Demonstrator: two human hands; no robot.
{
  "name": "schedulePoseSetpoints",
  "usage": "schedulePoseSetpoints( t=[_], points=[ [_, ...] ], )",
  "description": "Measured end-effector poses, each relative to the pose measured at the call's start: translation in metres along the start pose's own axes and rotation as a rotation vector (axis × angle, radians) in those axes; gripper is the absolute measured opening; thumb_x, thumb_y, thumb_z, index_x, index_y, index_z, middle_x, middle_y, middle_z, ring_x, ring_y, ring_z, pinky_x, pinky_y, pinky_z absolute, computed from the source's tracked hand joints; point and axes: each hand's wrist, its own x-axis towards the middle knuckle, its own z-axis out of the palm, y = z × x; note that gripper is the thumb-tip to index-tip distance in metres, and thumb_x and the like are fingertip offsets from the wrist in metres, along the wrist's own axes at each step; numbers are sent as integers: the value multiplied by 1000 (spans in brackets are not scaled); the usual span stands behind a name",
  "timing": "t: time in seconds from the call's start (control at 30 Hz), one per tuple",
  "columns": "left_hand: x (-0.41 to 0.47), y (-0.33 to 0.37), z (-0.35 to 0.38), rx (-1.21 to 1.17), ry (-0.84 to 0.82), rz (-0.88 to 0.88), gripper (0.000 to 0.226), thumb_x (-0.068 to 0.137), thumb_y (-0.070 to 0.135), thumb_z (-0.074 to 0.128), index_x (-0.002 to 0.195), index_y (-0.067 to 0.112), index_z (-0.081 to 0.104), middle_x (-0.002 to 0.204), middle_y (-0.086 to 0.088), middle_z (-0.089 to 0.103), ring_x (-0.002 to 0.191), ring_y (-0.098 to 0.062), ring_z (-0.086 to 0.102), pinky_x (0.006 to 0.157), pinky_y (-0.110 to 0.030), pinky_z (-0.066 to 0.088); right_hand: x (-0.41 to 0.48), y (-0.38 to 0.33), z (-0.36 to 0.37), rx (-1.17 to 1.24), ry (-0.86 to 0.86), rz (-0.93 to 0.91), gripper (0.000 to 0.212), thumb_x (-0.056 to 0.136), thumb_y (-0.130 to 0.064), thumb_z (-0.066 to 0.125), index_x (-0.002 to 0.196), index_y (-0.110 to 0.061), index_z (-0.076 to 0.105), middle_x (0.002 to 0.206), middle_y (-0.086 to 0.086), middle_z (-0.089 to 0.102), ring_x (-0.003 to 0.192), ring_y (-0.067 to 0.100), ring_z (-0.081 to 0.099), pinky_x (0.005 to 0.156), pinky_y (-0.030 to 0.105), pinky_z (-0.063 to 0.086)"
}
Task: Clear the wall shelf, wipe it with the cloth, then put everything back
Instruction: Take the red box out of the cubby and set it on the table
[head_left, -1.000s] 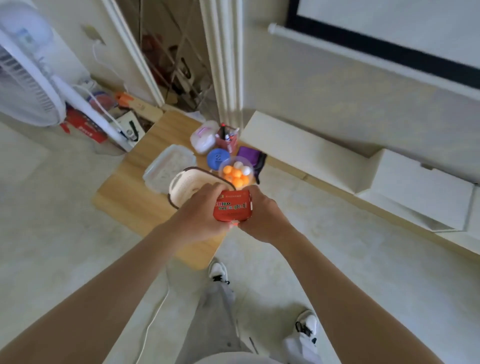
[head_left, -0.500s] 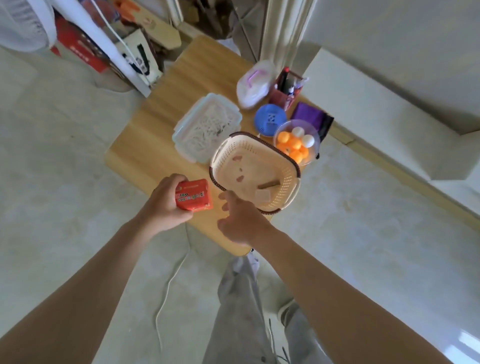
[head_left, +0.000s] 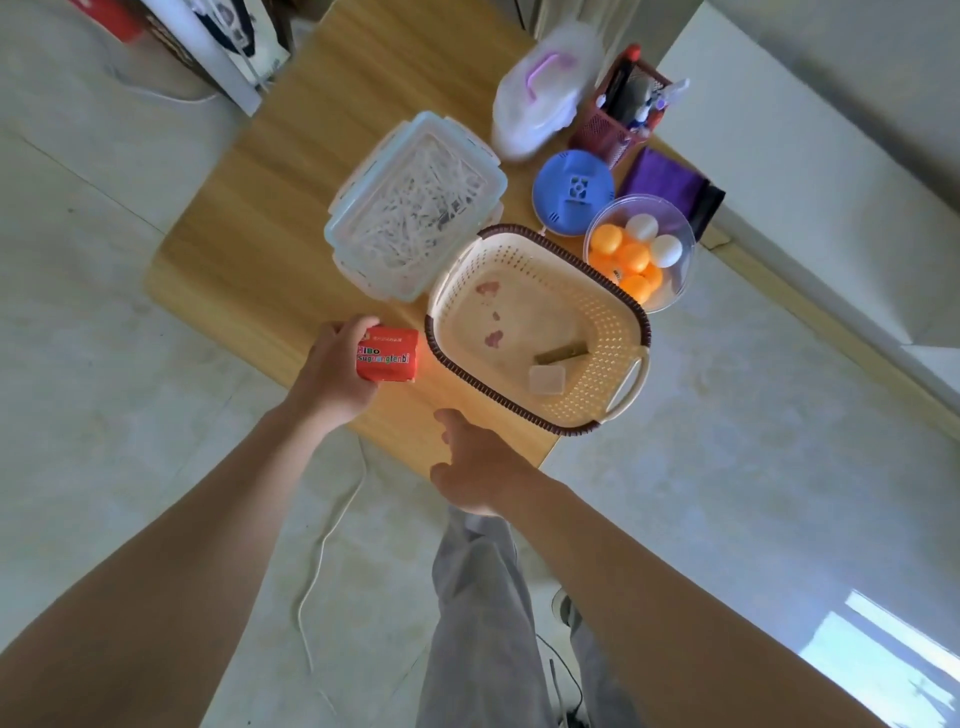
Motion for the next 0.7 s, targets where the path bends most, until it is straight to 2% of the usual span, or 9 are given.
schedulePoseSetpoints(
  t=[0.1, 0.4, 0.57, 0.7],
  points=[
    [5, 0, 2, -33, 1, -24, 70, 80, 1, 68, 141, 25, 43, 130, -9, 41, 98, -18, 50, 82, -28, 43, 6, 1, 0, 26, 3, 17, 73, 95, -16, 51, 158, -25, 14, 142, 5, 51, 116, 24, 54, 86, 31, 42],
    [5, 0, 2, -52, -22, -34, 84, 78, 6, 75, 147, 28, 33, 137, -8, 36, 102, -17, 50, 86, -28, 45, 11, -3, -4, 63, 27, 12, 69, 96, -17, 49, 156, -24, 18, 139, 6, 52, 116, 25, 55, 87, 32, 43],
    [-7, 8, -15, 25, -64, 1, 98, 77, 16, 82, 154, 31, 22, 146, -6, 28, 118, -19, 48, 97, -30, 41, -3, -5, -11, 86, 46, -2, 70, 94, -16, 49, 156, -25, 18, 141, 5, 50, 118, 24, 54, 89, 32, 42],
    [-24, 17, -43, 73, -36, 29, 101, 76, 20, 83, 155, 29, 21, 153, -9, 23, 136, -31, 41, 107, -43, 43, -30, -6, -23, 104, 86, -35, 70, 92, -17, 48, 156, -26, 19, 146, 4, 47, 122, 22, 52, 96, 35, 44]
  ],
)
